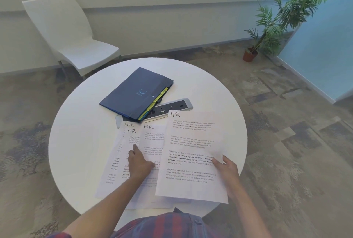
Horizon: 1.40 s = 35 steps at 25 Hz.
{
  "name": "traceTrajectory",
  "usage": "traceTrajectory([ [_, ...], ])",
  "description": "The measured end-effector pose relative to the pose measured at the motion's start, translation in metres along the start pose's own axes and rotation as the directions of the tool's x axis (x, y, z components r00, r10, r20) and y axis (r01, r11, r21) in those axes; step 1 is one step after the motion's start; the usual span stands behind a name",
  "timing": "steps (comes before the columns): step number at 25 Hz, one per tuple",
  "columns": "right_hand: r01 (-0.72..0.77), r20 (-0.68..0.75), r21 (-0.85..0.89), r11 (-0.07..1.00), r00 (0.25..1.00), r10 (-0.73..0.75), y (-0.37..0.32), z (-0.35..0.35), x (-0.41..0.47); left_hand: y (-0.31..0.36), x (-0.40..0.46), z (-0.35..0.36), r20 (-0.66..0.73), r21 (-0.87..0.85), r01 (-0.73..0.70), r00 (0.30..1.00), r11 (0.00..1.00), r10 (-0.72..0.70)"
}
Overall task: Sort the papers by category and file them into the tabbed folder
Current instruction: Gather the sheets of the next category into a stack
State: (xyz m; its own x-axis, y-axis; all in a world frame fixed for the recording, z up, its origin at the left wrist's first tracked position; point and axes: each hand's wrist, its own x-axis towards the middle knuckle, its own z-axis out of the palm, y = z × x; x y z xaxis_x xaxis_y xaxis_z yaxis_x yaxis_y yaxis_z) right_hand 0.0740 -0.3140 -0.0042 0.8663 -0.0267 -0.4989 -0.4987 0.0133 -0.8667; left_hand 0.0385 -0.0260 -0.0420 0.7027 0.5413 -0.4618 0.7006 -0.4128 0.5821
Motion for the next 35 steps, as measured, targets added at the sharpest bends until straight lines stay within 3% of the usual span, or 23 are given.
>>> traceTrajectory([
  [4,-0.004,-0.001,0.010,1.000,1.000,0.004,-0.006,0.001,-0.002,-0.009,-0.004,-0.006,0.050,-0.250,-0.049,0.997,0.967,0.064],
  [11,0.006,0.052,0.021,1.000,0.999,-0.007,-0.025,0.008,-0.004,0.018,-0.029,-0.033,0.048,-0.386,-0.288,0.942,0.877,0.331],
  [16,0.066,0.114,0.055,0.996,0.991,-0.072,-0.047,0.021,-0.007,0.057,-0.051,-0.068,0.148,-0.604,-0.186,0.929,0.775,0.338],
  [20,0.106,0.124,0.051,0.993,0.986,-0.112,-0.054,0.030,-0.005,0.076,-0.066,-0.081,0.222,-0.677,-0.113,0.911,0.727,0.348],
  [27,0.205,0.077,0.042,0.978,0.975,-0.208,-0.063,0.034,-0.013,0.083,-0.067,-0.082,0.245,-0.666,-0.056,0.925,0.744,0.289],
  [31,0.180,0.112,0.083,0.980,0.976,-0.189,-0.063,0.039,-0.017,0.081,-0.071,-0.079,0.217,-0.638,-0.180,0.891,0.749,0.399],
  [35,0.100,0.212,0.065,0.993,0.971,-0.112,-0.062,0.043,-0.020,0.078,-0.069,-0.075,0.213,-0.681,-0.100,0.921,0.726,0.327],
])
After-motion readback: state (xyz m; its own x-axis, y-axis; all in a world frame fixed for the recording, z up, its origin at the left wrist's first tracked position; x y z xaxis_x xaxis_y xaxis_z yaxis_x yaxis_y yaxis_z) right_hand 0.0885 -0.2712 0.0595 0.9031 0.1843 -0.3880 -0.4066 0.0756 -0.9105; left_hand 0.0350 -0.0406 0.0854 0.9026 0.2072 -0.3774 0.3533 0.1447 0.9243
